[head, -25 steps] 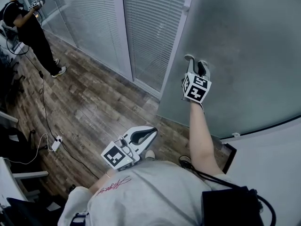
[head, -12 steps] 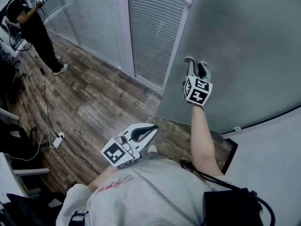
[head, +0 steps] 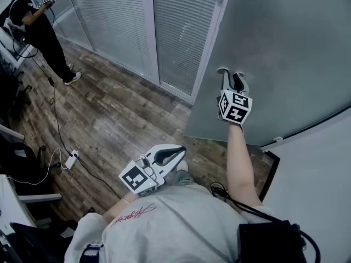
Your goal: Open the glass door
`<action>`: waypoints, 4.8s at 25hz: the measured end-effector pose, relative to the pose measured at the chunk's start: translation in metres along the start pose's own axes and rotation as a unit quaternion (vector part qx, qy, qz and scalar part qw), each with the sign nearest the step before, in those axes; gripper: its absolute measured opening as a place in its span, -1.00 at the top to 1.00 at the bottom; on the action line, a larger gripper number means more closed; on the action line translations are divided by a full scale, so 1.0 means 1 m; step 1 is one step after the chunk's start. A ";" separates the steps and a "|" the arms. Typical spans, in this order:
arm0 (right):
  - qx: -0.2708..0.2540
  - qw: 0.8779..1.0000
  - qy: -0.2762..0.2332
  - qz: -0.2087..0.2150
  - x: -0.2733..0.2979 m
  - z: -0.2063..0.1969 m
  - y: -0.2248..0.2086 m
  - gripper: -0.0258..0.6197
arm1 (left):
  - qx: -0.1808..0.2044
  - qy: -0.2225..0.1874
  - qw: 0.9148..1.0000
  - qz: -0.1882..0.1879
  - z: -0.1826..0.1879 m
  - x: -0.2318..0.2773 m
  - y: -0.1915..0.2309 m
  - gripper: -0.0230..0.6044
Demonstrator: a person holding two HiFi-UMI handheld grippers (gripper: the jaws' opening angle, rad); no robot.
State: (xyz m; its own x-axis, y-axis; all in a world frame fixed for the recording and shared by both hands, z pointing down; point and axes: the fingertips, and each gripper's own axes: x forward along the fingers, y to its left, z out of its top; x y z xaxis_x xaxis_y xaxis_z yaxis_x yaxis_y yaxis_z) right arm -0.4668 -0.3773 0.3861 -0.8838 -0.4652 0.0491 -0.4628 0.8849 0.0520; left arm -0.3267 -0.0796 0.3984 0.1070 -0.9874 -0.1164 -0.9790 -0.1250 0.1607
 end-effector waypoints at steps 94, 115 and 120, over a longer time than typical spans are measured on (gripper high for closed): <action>-0.010 0.982 -0.012 0.190 -0.567 -0.033 -0.078 0.56 | 0.012 0.044 0.958 -0.284 -0.065 0.005 -0.475 0.87; 0.052 0.987 -0.022 0.151 -0.664 -0.060 -0.154 0.57 | 0.011 0.053 0.921 -0.387 -0.083 0.034 -0.520 0.87; 0.062 0.986 -0.028 0.151 -0.684 -0.064 -0.170 0.57 | 0.007 0.060 0.916 -0.396 -0.090 0.033 -0.529 0.87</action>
State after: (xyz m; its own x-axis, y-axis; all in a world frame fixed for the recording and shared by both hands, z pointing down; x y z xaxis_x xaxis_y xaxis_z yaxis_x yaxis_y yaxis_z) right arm 0.2210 -0.2112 0.4075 -0.9835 -0.1808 -0.0113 -0.1793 0.9806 -0.0785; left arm 0.2104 -0.0548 0.3973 0.8018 -0.5919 -0.0823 -0.5890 -0.8060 0.0591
